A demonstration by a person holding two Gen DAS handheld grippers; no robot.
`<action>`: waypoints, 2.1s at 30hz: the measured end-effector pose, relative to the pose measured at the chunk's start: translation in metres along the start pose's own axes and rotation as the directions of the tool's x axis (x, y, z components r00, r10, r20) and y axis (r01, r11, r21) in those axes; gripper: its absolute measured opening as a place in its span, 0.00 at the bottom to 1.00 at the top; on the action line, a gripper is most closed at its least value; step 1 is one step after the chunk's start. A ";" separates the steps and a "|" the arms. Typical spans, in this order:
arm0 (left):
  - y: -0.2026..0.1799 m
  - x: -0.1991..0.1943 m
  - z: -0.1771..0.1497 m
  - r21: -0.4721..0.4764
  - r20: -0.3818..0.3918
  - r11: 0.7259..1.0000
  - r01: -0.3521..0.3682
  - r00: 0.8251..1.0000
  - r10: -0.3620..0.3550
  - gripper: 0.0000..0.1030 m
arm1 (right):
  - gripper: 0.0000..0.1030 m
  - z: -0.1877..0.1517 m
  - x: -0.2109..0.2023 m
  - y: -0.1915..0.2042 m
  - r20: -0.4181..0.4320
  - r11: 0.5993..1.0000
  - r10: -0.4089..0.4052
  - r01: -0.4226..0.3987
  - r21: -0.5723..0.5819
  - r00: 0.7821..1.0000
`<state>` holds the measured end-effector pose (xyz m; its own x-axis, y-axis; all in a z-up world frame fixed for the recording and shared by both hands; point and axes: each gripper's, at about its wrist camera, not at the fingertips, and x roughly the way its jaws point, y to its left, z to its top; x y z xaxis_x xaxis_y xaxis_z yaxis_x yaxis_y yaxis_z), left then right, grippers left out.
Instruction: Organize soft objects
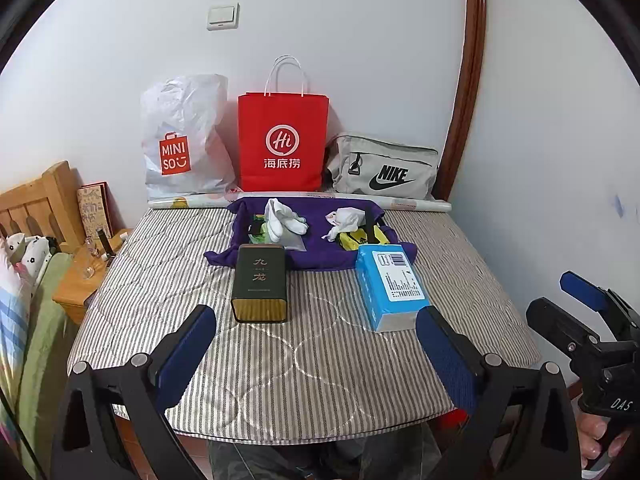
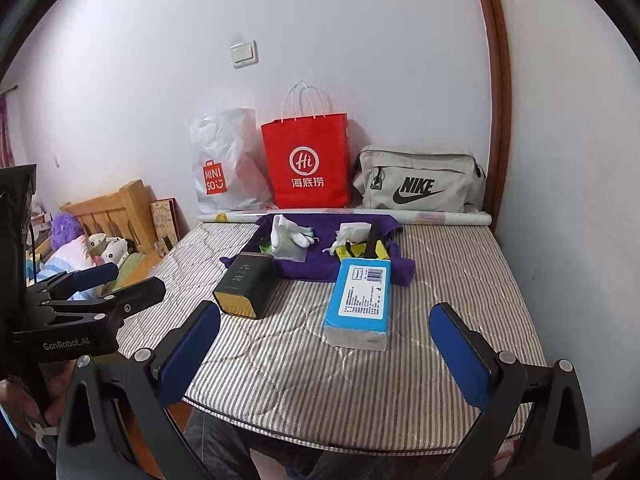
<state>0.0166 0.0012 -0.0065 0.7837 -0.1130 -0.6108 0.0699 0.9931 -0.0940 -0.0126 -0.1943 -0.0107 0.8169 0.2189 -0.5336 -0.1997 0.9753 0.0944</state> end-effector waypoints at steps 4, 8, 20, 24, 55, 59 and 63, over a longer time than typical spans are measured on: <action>-0.001 -0.001 -0.002 0.003 0.002 1.000 0.001 1.000 -0.001 0.98 | 1.00 -0.001 -0.002 0.002 -0.001 1.000 0.001 -0.001 -0.006 1.000; -0.003 -0.002 -0.003 0.007 0.001 1.000 0.007 1.000 -0.007 0.98 | 1.00 -0.001 -0.003 0.003 -0.001 1.000 0.004 -0.004 -0.006 1.000; -0.003 -0.003 -0.004 0.011 0.000 1.000 0.011 1.000 -0.011 0.98 | 1.00 -0.001 -0.004 0.004 0.000 1.000 0.003 -0.003 -0.010 1.000; -0.002 -0.004 -0.005 0.012 0.000 1.000 0.013 1.000 -0.013 0.98 | 1.00 -0.001 -0.003 0.005 -0.001 1.000 0.004 -0.004 -0.012 1.000; -0.002 -0.007 -0.005 0.013 -0.004 1.000 0.013 1.000 -0.013 0.98 | 1.00 0.001 -0.008 0.008 0.003 1.000 0.006 -0.006 -0.022 1.000; -0.001 -0.007 -0.005 0.012 -0.005 1.000 0.013 1.000 -0.013 0.98 | 1.00 0.001 -0.008 0.008 0.003 1.000 0.007 -0.007 -0.022 1.000; -0.001 -0.007 -0.006 0.014 -0.003 1.000 0.016 1.000 -0.016 0.98 | 1.00 0.001 -0.008 0.007 0.000 1.000 0.009 -0.009 -0.029 1.000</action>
<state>0.0074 0.0007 -0.0066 0.7805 -0.1287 -0.6117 0.0912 0.9915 -0.0923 -0.0196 -0.1894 -0.0049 0.8148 0.2279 -0.5330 -0.2230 0.9720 0.0747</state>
